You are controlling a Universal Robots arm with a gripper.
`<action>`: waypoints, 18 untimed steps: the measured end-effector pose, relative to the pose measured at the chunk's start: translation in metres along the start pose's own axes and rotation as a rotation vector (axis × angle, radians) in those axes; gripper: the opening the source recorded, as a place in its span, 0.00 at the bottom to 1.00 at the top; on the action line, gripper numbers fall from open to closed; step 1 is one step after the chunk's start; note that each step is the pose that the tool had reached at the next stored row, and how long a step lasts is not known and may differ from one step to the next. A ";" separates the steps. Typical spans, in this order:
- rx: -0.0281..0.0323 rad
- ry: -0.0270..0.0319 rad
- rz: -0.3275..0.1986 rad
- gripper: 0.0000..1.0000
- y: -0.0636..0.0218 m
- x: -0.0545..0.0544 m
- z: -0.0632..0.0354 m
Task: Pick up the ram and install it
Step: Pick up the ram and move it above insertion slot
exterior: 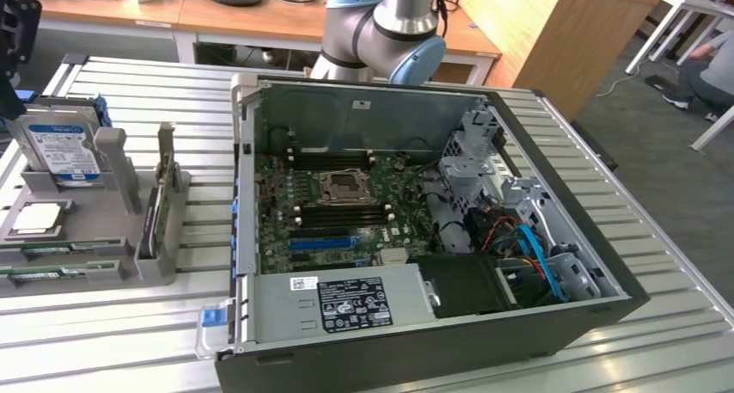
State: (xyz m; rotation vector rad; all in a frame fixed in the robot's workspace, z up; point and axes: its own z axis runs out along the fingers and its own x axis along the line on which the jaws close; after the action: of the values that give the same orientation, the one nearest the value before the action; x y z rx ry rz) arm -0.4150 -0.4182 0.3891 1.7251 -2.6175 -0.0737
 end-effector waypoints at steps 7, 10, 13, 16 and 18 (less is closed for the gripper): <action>-0.0024 0.0048 -0.112 0.11 0.0000 0.000 0.0005; -0.0034 0.0069 -0.160 0.11 0.0000 0.000 0.0007; -0.0046 0.0089 -0.207 0.11 0.0000 0.000 0.0008; -0.0058 0.0110 -0.253 0.11 0.0000 0.000 0.0010; -0.0065 0.0123 -0.283 0.11 0.0000 0.000 0.0011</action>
State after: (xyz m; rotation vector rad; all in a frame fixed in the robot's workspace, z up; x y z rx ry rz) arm -0.4150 -0.4182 0.3880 2.0724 -2.3426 -0.0720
